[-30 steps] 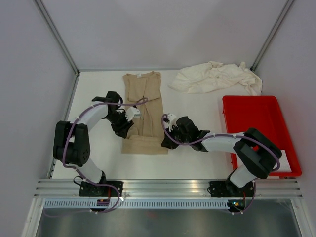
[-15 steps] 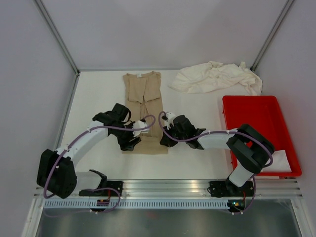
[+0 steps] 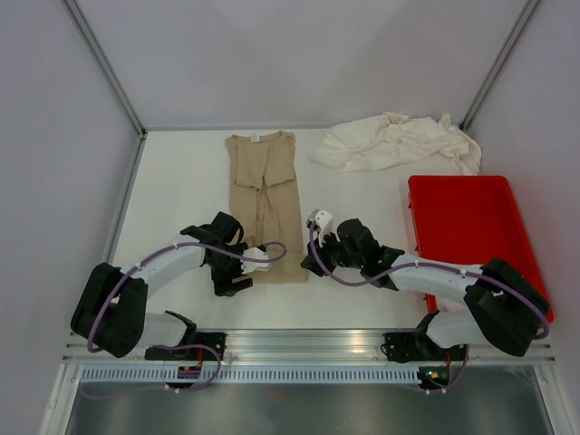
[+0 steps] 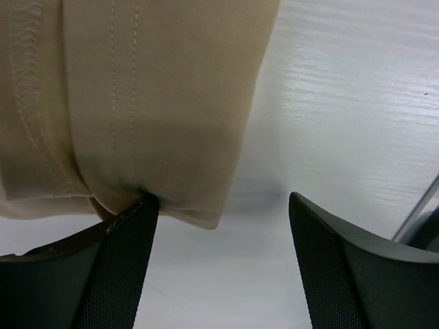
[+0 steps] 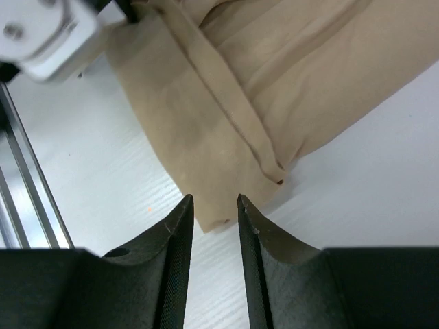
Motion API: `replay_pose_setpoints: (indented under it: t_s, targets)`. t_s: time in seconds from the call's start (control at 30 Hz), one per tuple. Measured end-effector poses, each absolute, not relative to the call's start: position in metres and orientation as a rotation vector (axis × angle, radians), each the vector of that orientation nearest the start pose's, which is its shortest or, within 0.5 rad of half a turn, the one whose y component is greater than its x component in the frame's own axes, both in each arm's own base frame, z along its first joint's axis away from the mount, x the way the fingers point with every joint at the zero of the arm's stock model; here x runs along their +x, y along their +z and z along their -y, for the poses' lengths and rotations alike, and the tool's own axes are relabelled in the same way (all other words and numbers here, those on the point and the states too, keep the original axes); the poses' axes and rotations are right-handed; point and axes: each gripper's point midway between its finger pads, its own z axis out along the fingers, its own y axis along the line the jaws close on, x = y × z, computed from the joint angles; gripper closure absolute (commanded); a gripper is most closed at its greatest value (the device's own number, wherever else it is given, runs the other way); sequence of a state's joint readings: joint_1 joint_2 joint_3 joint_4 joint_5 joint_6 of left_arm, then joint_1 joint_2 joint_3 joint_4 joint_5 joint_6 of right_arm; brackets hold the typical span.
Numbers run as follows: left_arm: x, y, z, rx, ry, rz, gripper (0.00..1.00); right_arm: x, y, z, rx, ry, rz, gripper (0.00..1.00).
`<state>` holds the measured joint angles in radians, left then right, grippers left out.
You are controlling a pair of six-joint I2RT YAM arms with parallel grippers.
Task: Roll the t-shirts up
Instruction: Roll the tshirt
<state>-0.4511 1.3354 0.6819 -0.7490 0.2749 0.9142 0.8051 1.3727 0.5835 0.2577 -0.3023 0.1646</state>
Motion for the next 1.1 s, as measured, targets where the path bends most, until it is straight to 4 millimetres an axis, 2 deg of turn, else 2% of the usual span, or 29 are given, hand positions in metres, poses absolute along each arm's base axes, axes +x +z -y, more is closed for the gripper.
replay_pose_setpoints:
  t_s: [0.1,0.2,0.23,0.3,0.33,0.4,0.43,0.57,0.6,0.67,0.7,0.8,0.93,1.1]
  targets:
    - [0.185,0.012,0.102,1.855,-0.28,-2.206,0.23,0.196,0.081,-0.303,-1.006,0.8,-1.925,0.58]
    - [0.195,0.011,0.103,1.835,-0.241,-2.183,0.39,0.18,0.073,-0.307,-1.166,0.7,-1.814,0.56]
    - [0.197,0.012,0.104,1.829,-0.235,-2.178,0.48,0.176,0.069,-0.309,-1.216,0.667,-1.785,0.55]
    - [0.199,0.012,0.105,1.822,-0.229,-2.172,0.56,0.175,0.062,-0.311,-1.287,0.595,-1.735,0.53]
    - [0.2,0.011,0.105,1.82,-0.228,-2.168,0.63,0.176,0.059,-0.312,-1.317,0.552,-1.707,0.53]
    - [0.201,0.012,0.105,1.816,-0.223,-2.163,0.68,0.179,0.051,-0.313,-1.36,0.487,-1.676,0.53]
    - [0.201,0.012,0.105,1.813,-0.22,-2.162,0.77,0.18,0.047,-0.314,-1.382,0.458,-1.661,0.52]
    - [0.199,0.013,0.105,1.803,-0.227,-2.171,0.82,0.188,0.027,-0.313,-1.464,0.354,-1.646,0.54]
    - [0.196,0.013,0.105,1.8,-0.238,-2.18,0.82,0.189,0.023,-0.313,-1.478,0.34,-1.654,0.58]
    - [0.189,0.014,0.104,1.796,-0.262,-2.199,0.85,0.192,0.021,-0.316,-1.495,0.323,-1.652,0.71]
    - [0.186,0.015,0.104,1.791,-0.273,-2.209,0.86,0.192,0.021,-0.317,-1.502,0.318,-1.646,0.87]
    - [0.177,0.017,0.104,1.779,-0.318,-2.237,0.97,0.191,0.018,-0.314,-1.519,0.312,-1.652,0.96]
    - [0.166,0.02,0.103,1.768,-0.36,-2.272,0.98,0.184,0.021,-0.312,-1.543,0.342,-1.656,1.0]
    - [0.145,0.03,0.1,1.779,-0.424,-2.314,0.95,0.164,0.029,-0.314,-1.605,0.449,-1.694,1.0]
